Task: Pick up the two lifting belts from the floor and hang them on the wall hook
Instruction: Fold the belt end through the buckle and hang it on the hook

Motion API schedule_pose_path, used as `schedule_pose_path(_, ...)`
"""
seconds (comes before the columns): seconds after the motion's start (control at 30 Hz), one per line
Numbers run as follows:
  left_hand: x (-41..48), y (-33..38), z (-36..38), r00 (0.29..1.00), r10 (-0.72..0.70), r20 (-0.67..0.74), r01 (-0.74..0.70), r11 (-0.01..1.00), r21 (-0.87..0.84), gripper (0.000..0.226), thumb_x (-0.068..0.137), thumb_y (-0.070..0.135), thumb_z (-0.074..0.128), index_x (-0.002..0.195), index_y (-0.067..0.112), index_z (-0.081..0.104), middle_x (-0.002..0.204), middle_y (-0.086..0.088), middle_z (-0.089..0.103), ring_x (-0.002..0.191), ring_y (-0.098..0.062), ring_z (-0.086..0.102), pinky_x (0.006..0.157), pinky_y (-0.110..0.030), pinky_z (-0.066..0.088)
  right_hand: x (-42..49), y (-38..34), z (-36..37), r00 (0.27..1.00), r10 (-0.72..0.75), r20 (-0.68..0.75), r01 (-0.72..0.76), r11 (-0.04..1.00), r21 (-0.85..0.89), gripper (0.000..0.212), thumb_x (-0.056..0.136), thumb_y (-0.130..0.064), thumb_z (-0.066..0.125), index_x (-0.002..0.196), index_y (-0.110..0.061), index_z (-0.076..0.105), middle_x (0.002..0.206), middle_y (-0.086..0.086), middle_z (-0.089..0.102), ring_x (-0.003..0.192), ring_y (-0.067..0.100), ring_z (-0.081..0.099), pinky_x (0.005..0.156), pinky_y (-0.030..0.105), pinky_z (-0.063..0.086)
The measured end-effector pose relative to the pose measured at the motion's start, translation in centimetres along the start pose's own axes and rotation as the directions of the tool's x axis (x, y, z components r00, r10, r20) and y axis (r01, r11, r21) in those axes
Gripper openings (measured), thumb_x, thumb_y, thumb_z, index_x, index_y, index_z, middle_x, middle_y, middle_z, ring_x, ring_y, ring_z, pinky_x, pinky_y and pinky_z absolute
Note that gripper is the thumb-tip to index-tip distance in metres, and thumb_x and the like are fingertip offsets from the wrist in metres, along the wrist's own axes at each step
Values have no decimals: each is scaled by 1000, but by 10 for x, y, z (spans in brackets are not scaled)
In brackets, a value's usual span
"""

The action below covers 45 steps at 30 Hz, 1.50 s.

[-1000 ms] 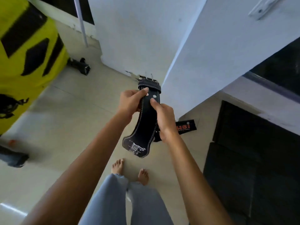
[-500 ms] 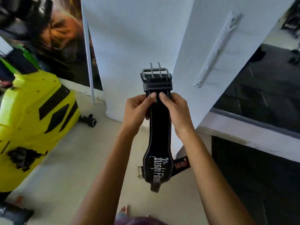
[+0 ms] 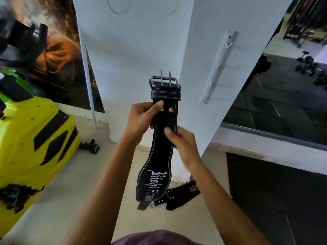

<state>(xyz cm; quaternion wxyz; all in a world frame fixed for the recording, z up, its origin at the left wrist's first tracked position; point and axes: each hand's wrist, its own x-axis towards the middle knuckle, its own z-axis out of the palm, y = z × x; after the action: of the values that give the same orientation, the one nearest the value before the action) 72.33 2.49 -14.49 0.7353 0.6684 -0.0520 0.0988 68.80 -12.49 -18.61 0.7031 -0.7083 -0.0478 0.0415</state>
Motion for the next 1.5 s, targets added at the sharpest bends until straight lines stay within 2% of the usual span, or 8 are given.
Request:
schedule_pose_path(0.1, 3, 6, -5, 1000, 7, -5, -7, 1000, -22, 35, 90, 29, 63, 66, 3, 60, 56, -8, 47, 50, -21, 44, 44, -26, 34, 32, -41, -6, 998, -47, -38, 45, 998, -50, 42, 90, -35, 67, 90, 7, 72, 92, 26, 74, 78, 27, 72, 64, 30, 55)
schedule_pose_path(0.27, 11, 9, -18, 998, 67, -17, -66, 997, 47, 39, 90, 27, 64, 72, -8, 62, 61, -14, 48, 49, -19, 41, 42, -24, 34, 37, -21, 3, 998, -23, 59, 21, 999, 34, 31, 86, -27, 71, 100, -1, 67, 96, 17, 73, 88, 30, 72, 73, 37, 59)
schedule_pose_path(0.47, 15, -1, -25, 997, 20, -78, -19, 1000, 14, 38, 90, 25, 65, 53, 17, 60, 47, 0, 43, 41, -15, 38, 40, -24, 30, -3, 66, 20, 976, 160, 145, -159, 987, -21, 27, 79, -10, 78, 104, -5, 72, 102, 19, 76, 91, 32, 73, 82, 37, 59)
schedule_pose_path(0.73, 2, -17, -9, 993, 3, 115, -2, 1000, -10, 46, 85, 31, 68, 76, -13, 57, 69, -18, 50, 59, -25, 47, 52, -31, 40, 24, -17, 5, 997, -51, -61, 56, 994, 96, 18, 88, -21, 69, 102, -13, 74, 102, 13, 76, 98, 29, 73, 92, 46, 56)
schedule_pose_path(0.87, -9, -24, -6, 971, 21, 240, 0, 996, -87, 31, 80, 12, 73, 103, -3, 60, 94, -28, 64, 86, -37, 64, 80, -49, 53, 28, -47, -1, 982, -152, -116, 166, 978, 125, 14, 91, -9, 64, 102, -4, 71, 99, 13, 76, 97, 22, 72, 93, 40, 56)
schedule_pose_path(1.03, -35, -72, -18, 873, -159, 462, 15, 954, 299, 18, 74, 14, 80, 89, 23, 76, 91, -4, 77, 87, -27, 72, 85, -44, 55, 30, -69, -12, 962, -232, -142, 254, 954, 162, 11, 91, -4, 63, 99, -3, 70, 92, 8, 76, 93, 18, 72, 94, 36, 55)
schedule_pose_path(1.33, -16, -18, 9, 966, 50, 254, -44, 999, -27, 43, 73, 20, 80, 96, -12, 62, 97, -45, 59, 88, -35, 60, 85, -68, 44, 8, -50, -18, 967, -224, -125, 236, 967, 94, 10, 90, -4, 65, 98, -2, 69, 91, 6, 75, 89, 13, 71, 81, 23, 55)
schedule_pose_path(1.5, -18, -31, 8, 942, 4, 337, 14, 999, -52, 30, 71, 15, 80, 82, -3, 60, 75, -22, 58, 73, -24, 54, 66, -36, 48, 2, -46, -23, 955, -235, -184, 254, 963, 88, 12, 88, -2, 66, 99, 3, 68, 94, 18, 74, 89, 18, 68, 85, 34, 55)
